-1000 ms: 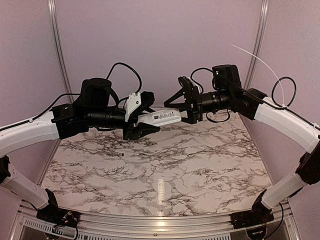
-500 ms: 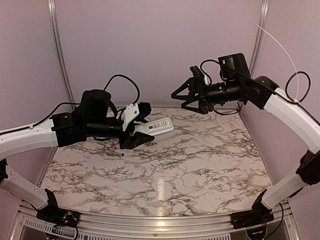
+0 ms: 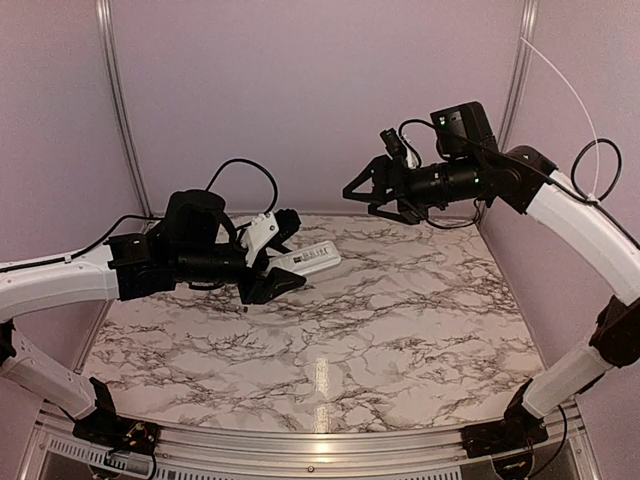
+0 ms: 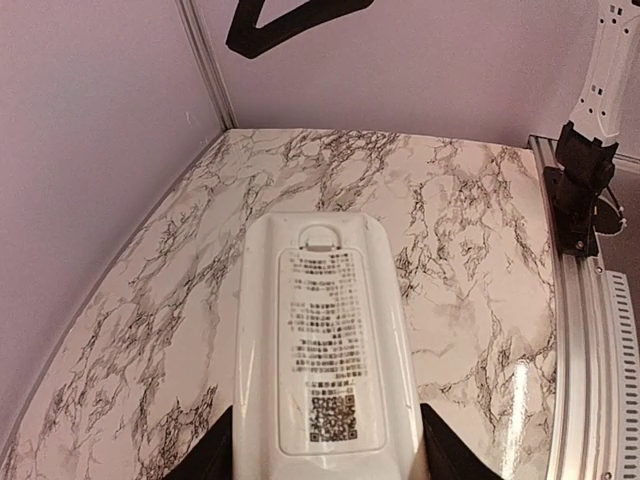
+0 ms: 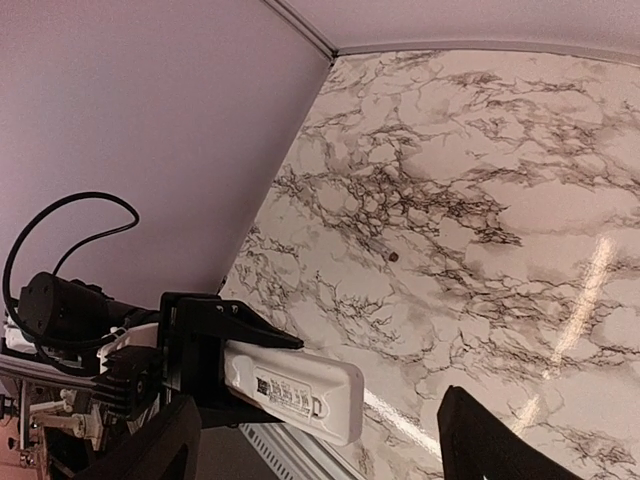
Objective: Unload the batteries from the remote control
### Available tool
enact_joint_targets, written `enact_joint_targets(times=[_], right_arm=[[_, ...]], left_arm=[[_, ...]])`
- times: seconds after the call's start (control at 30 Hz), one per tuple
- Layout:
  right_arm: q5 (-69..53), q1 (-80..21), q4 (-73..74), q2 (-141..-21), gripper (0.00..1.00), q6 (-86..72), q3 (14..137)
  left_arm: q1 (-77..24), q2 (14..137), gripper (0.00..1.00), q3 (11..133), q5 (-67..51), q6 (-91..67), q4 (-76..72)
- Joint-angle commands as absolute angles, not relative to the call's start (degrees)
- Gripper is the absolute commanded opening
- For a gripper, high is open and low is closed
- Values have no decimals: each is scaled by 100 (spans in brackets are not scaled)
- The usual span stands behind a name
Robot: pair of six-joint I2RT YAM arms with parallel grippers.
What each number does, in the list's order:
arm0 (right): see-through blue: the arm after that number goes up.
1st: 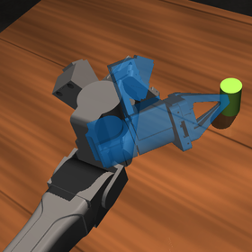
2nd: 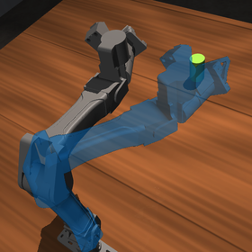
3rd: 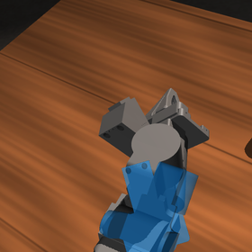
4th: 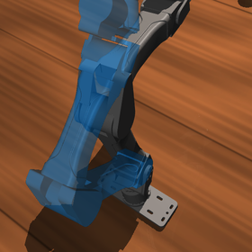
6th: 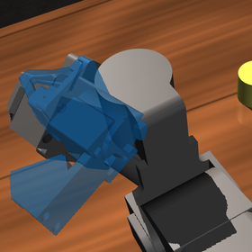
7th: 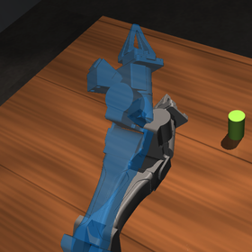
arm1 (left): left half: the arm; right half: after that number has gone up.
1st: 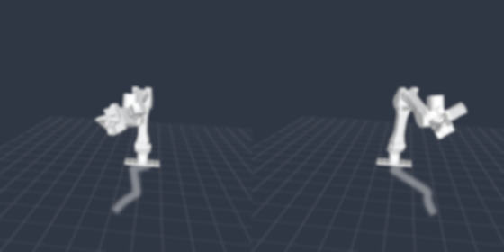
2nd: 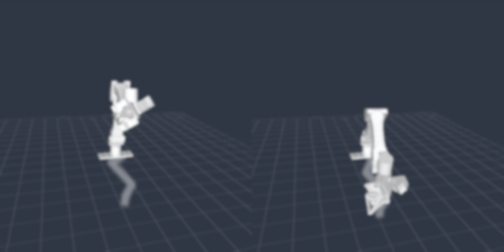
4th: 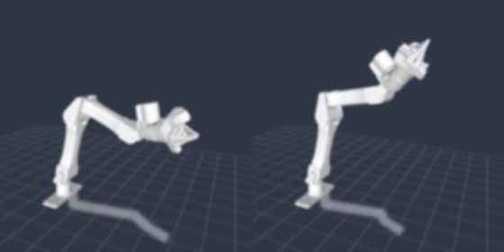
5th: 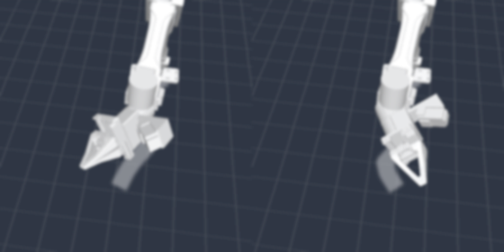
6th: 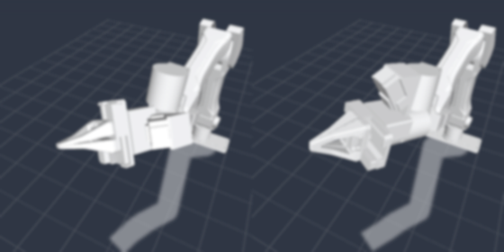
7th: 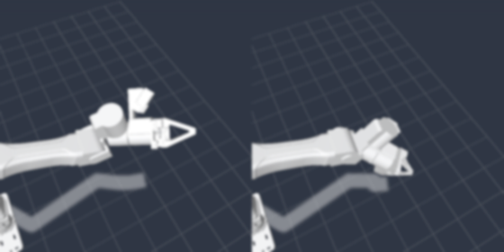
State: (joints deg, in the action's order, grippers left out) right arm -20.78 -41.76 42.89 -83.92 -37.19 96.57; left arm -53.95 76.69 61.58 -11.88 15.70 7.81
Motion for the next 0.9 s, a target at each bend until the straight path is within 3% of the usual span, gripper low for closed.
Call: enact_joint_targets(times=[0.0, 0.53, 0.87], right_arm=[[-1889, -4292, 4550, -8601, 80, -3702, 9817], [-1715, -4807, 4333, -8913, 77, -3770, 9872], [-1868, -4860, 4027, -9008, 57, -3920, 9764]], left_arm=[[-5405, 7619, 0, 6142, -1069, 1483, 669], [-5413, 7678, 0, 6197, -888, 1411, 1035], [-5418, 7818, 0, 6278, -785, 1218, 894]])
